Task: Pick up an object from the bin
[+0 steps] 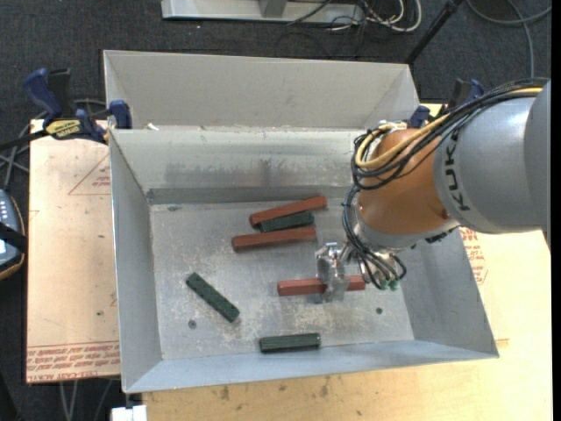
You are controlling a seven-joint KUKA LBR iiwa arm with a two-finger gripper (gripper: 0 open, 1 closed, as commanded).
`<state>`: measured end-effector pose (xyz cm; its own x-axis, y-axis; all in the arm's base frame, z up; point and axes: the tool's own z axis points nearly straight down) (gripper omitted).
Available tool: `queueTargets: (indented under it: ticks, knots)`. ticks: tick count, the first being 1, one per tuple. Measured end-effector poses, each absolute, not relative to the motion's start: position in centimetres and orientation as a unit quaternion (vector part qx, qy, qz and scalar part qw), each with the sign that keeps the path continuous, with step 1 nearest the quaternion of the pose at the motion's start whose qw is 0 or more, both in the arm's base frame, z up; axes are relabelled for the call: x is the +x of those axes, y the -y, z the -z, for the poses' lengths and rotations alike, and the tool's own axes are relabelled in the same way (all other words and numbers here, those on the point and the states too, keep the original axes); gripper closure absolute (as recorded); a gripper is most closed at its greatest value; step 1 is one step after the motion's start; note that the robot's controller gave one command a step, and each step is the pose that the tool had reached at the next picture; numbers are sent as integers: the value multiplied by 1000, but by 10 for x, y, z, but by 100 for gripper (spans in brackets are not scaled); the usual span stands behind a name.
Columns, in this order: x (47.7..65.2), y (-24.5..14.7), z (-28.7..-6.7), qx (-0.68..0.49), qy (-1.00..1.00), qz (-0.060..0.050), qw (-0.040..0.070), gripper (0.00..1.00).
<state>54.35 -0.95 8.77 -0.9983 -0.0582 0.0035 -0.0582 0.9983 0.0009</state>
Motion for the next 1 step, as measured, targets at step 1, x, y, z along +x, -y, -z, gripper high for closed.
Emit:
queueTargets:
  ticks: [1]
  knots:
    - [543, 9, -108, 29, 1000, 1, 3, 100]
